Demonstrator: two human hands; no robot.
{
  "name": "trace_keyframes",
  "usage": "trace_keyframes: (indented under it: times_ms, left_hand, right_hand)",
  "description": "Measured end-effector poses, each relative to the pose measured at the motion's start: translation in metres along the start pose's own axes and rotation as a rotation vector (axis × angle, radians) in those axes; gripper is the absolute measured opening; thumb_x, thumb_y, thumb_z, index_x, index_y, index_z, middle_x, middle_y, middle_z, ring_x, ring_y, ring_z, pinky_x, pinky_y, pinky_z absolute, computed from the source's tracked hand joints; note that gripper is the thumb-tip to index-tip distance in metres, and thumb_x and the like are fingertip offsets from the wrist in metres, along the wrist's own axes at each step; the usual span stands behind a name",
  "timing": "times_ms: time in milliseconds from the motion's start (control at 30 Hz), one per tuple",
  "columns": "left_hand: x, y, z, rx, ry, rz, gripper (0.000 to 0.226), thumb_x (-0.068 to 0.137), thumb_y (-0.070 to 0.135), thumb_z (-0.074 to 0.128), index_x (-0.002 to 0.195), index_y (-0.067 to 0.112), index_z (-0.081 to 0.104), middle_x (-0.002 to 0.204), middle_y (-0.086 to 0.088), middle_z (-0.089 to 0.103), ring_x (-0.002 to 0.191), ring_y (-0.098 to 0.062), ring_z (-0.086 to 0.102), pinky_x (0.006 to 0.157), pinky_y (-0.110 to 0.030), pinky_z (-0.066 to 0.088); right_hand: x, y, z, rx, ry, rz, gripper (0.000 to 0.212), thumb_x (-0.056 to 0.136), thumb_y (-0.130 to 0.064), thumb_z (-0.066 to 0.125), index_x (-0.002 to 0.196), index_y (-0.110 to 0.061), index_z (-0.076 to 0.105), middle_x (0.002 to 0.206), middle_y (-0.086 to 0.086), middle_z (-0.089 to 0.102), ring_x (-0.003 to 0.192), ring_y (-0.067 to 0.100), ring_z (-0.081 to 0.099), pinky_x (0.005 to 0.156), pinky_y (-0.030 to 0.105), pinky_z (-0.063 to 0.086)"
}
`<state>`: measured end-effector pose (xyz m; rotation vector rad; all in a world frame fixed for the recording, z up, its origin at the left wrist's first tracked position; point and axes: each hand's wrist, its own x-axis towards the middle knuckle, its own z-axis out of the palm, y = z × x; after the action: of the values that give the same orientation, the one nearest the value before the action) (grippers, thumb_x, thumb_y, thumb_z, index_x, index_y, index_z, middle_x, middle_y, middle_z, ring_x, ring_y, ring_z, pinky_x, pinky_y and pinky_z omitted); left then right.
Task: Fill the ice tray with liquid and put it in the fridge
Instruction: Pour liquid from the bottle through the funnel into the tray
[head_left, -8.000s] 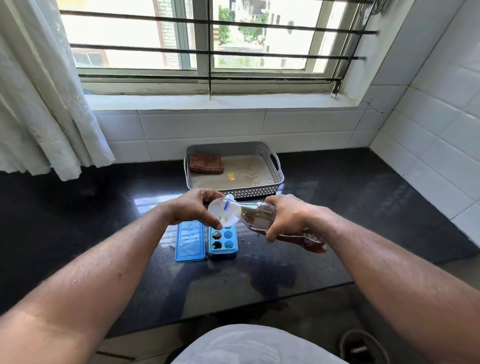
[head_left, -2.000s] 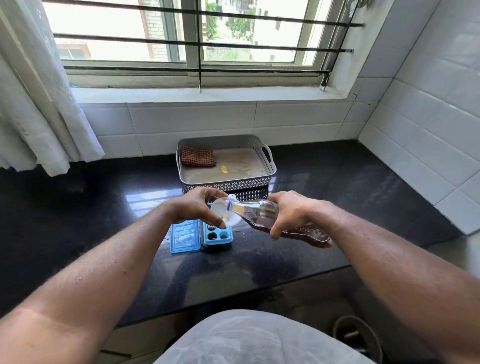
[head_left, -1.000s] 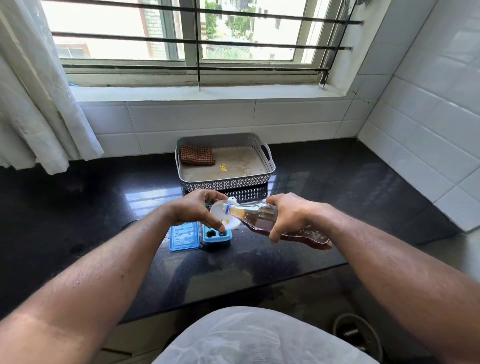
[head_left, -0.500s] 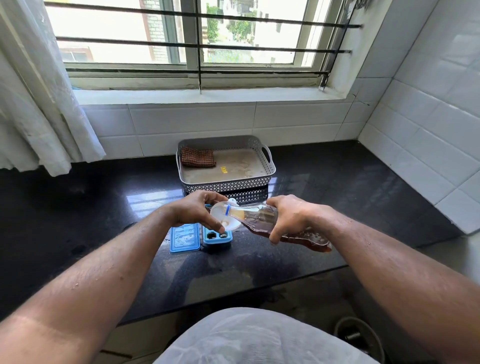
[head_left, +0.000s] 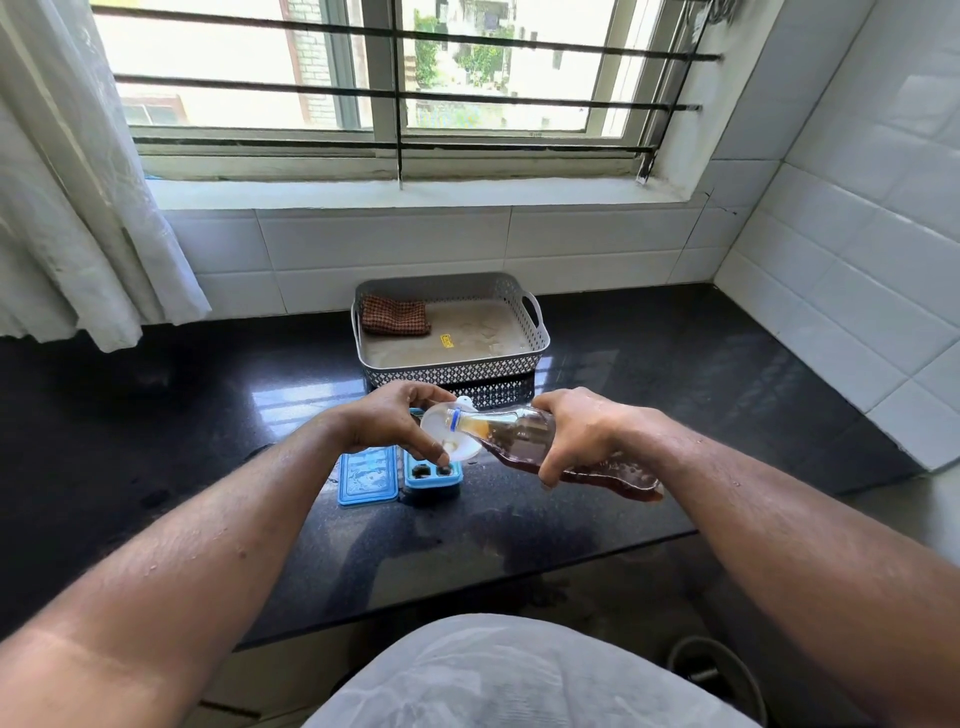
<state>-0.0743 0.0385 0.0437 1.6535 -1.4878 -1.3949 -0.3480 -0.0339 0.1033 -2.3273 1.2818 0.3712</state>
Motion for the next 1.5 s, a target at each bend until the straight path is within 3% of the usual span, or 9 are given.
trace_keyframes:
  times_ms: [133, 333, 567, 633, 733, 867, 1033, 1167, 1500]
  left_hand:
    - [0.000, 0.000, -0.001, -0.006, -0.012, -0.006, 0.086, 0.061, 0.000, 0.096, 0.137, 0.018, 0.060, 0.122, -0.005, 0.068, 0.096, -0.017, 0.075, 0.081, -0.032, 0.063]
    - [0.000, 0.000, -0.001, -0.017, -0.006, -0.004, 0.086, 0.061, -0.001, 0.096, 0.137, 0.017, 0.060, 0.123, -0.007, 0.068, 0.105, -0.026, 0.073, 0.089, -0.045, 0.063]
    - [-0.002, 0.005, -0.006, -0.031, -0.004, 0.050, 0.064, 0.054, 0.007, 0.100, 0.110, 0.016, 0.071, 0.103, -0.004, 0.077, 0.097, -0.027, 0.075, 0.084, -0.044, 0.064]
    - [-0.002, 0.007, -0.008, -0.042, 0.019, 0.053, 0.076, 0.051, 0.009, 0.100, 0.120, 0.018, 0.070, 0.111, -0.007, 0.075, 0.101, -0.027, 0.074, 0.086, -0.045, 0.063]
    - [-0.001, 0.007, -0.005, -0.049, 0.031, 0.050, 0.085, 0.052, 0.005, 0.100, 0.129, 0.018, 0.067, 0.119, -0.008, 0.072, 0.105, -0.026, 0.074, 0.089, -0.047, 0.062]
    - [-0.003, -0.006, 0.003, 0.031, 0.072, 0.041, 0.082, 0.056, 0.005, 0.100, 0.130, 0.015, 0.067, 0.121, -0.004, 0.072, 0.109, -0.021, 0.071, 0.093, -0.035, 0.060]
    - [-0.003, -0.022, 0.005, -0.017, 0.160, 0.080, 0.079, 0.055, 0.003, 0.100, 0.125, 0.019, 0.068, 0.108, 0.003, 0.074, 0.092, -0.006, 0.070, 0.077, -0.019, 0.056]
    - [-0.008, -0.035, 0.007, -0.052, 0.218, 0.082, 0.084, 0.047, 0.019, 0.102, 0.125, 0.025, 0.068, 0.111, 0.002, 0.075, 0.101, -0.012, 0.070, 0.082, -0.023, 0.057]
    - [-0.006, -0.043, 0.013, -0.066, 0.243, 0.103, 0.086, 0.053, 0.013, 0.102, 0.129, 0.030, 0.065, 0.114, 0.000, 0.075, 0.103, -0.016, 0.072, 0.087, -0.030, 0.061]
  right_hand:
    - [0.000, 0.001, 0.000, 0.008, -0.008, -0.005, 0.079, 0.052, -0.037, 0.096, 0.120, -0.029, 0.057, 0.106, -0.006, 0.063, 0.090, 0.012, 0.063, 0.079, 0.034, 0.060]
    - [0.004, 0.003, 0.000, 0.050, 0.002, -0.020, 0.080, 0.049, -0.041, 0.095, 0.117, -0.031, 0.056, 0.105, -0.009, 0.061, 0.090, 0.011, 0.063, 0.070, 0.030, 0.054]
    - [0.007, 0.005, 0.006, 0.274, 0.081, -0.076, 0.068, 0.045, -0.048, 0.093, 0.101, -0.037, 0.056, 0.098, -0.013, 0.067, 0.087, 0.009, 0.067, 0.065, 0.025, 0.048]
    - [0.007, 0.006, 0.008, 0.395, 0.111, -0.111, 0.066, 0.046, -0.047, 0.095, 0.100, -0.038, 0.059, 0.099, -0.009, 0.071, 0.085, 0.013, 0.071, 0.064, 0.025, 0.052]
    - [0.008, 0.008, 0.013, 0.578, 0.187, -0.156, 0.069, 0.047, -0.045, 0.099, 0.107, -0.037, 0.065, 0.103, -0.005, 0.075, 0.091, 0.015, 0.075, 0.078, 0.031, 0.060]
    - [0.010, 0.007, 0.022, 0.704, 0.267, -0.182, 0.068, 0.048, -0.043, 0.101, 0.106, -0.042, 0.066, 0.102, -0.007, 0.078, 0.094, 0.010, 0.075, 0.087, 0.034, 0.061]
    - [0.018, 0.006, 0.032, 0.822, 0.387, -0.195, 0.072, 0.047, -0.044, 0.101, 0.109, -0.039, 0.065, 0.105, -0.002, 0.078, 0.097, 0.016, 0.075, 0.092, 0.044, 0.062]
    - [0.023, 0.007, 0.038, 0.894, 0.413, -0.203, 0.070, 0.048, -0.040, 0.103, 0.108, -0.038, 0.066, 0.107, 0.000, 0.077, 0.096, 0.018, 0.077, 0.090, 0.046, 0.063]
    - [0.038, 0.006, 0.048, 1.039, 0.462, -0.211, 0.069, 0.047, -0.034, 0.104, 0.106, -0.039, 0.068, 0.103, -0.005, 0.079, 0.093, 0.013, 0.077, 0.081, 0.027, 0.060]
